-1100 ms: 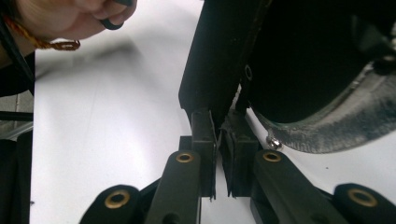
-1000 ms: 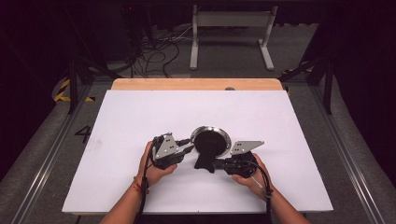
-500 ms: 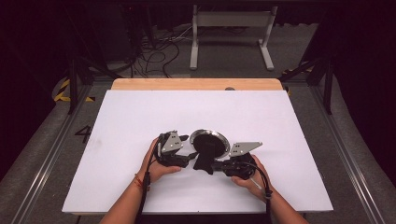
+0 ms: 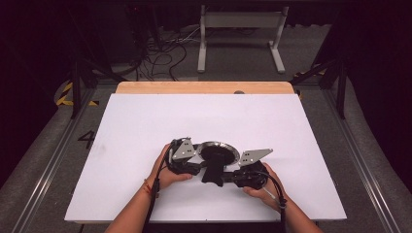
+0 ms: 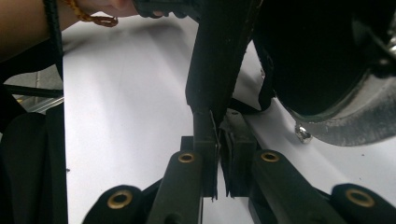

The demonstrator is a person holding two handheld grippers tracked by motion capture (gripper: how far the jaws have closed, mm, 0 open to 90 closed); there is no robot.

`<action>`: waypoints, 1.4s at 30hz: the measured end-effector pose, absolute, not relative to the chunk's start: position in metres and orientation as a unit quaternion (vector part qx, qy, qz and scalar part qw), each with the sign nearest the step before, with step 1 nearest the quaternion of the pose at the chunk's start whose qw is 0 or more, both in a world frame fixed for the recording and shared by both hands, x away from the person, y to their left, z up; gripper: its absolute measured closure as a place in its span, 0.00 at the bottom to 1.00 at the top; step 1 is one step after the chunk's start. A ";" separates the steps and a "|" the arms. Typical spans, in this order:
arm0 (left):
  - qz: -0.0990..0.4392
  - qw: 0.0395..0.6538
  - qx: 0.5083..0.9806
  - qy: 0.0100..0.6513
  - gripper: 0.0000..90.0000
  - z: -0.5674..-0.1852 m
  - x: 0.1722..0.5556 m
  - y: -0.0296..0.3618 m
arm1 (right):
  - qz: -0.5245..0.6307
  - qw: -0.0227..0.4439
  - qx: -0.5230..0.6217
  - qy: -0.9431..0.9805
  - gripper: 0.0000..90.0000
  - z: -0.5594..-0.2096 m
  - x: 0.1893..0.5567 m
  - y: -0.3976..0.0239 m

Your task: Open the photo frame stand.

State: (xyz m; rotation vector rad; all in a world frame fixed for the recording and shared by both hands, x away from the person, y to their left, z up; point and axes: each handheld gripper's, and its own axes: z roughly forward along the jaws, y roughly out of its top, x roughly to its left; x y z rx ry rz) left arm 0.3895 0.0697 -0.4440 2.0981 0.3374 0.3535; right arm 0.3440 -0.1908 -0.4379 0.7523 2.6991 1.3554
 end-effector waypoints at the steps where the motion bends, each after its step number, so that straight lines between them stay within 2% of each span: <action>1: 0.140 0.473 0.860 0.130 0.52 -0.444 0.389 0.070 | 0.436 0.011 0.242 0.867 0.95 -0.437 0.344 -0.191; 2: 0.140 0.474 0.860 0.125 0.59 -0.444 0.388 0.069 | 0.436 0.013 0.243 0.866 0.95 -0.437 0.343 -0.192; 4: 0.146 0.472 0.861 0.124 0.66 -0.443 0.386 0.067 | 0.441 0.011 0.246 0.863 0.95 -0.436 0.343 -0.194; 10: 0.170 0.457 0.864 0.123 0.73 -0.442 0.380 0.065 | 0.443 0.018 0.255 0.859 0.94 -0.433 0.342 -0.202; 14: 0.192 0.448 0.862 0.136 0.82 -0.444 0.384 0.070 | 0.434 0.026 0.262 0.862 0.93 -0.434 0.344 -0.207; 19: 0.202 0.445 0.862 0.136 0.82 -0.443 0.384 0.069 | 0.432 0.030 0.269 0.860 0.94 -0.435 0.346 -0.207; 23: 0.201 0.446 0.861 0.140 0.80 -0.443 0.386 0.070 | 0.434 0.033 0.271 0.859 0.95 -0.438 0.345 -0.204; 26: 0.206 0.445 0.859 0.145 0.77 -0.442 0.387 0.073 | 0.431 0.035 0.271 0.860 0.99 -0.439 0.344 -0.202; 29: 0.206 0.455 0.853 0.152 0.77 -0.441 0.387 0.076 | 0.432 0.030 0.265 0.861 0.98 -0.439 0.343 -0.201; 31: 0.202 0.461 0.850 0.154 0.75 -0.440 0.387 0.078 | 0.436 0.035 0.267 0.859 0.91 -0.438 0.342 -0.201; 33: 0.202 0.462 0.849 0.154 0.74 -0.440 0.387 0.079 | 0.439 0.038 0.271 0.856 0.89 -0.438 0.342 -0.202; 34: 0.199 0.467 0.847 0.156 0.72 -0.439 0.387 0.080 | 0.438 0.055 0.280 0.852 0.80 -0.437 0.342 -0.203; 36: 0.199 0.470 0.846 0.154 0.71 -0.437 0.385 0.081 | 0.438 0.060 0.285 0.851 0.78 -0.437 0.342 -0.203; 38: 0.199 0.472 0.845 0.153 0.70 -0.433 0.382 0.084 | 0.444 0.074 0.286 0.846 0.73 -0.436 0.340 -0.205; 42: 0.195 0.469 0.849 0.147 0.67 -0.427 0.376 0.094 | 0.440 0.110 0.283 0.845 0.73 -0.429 0.335 -0.211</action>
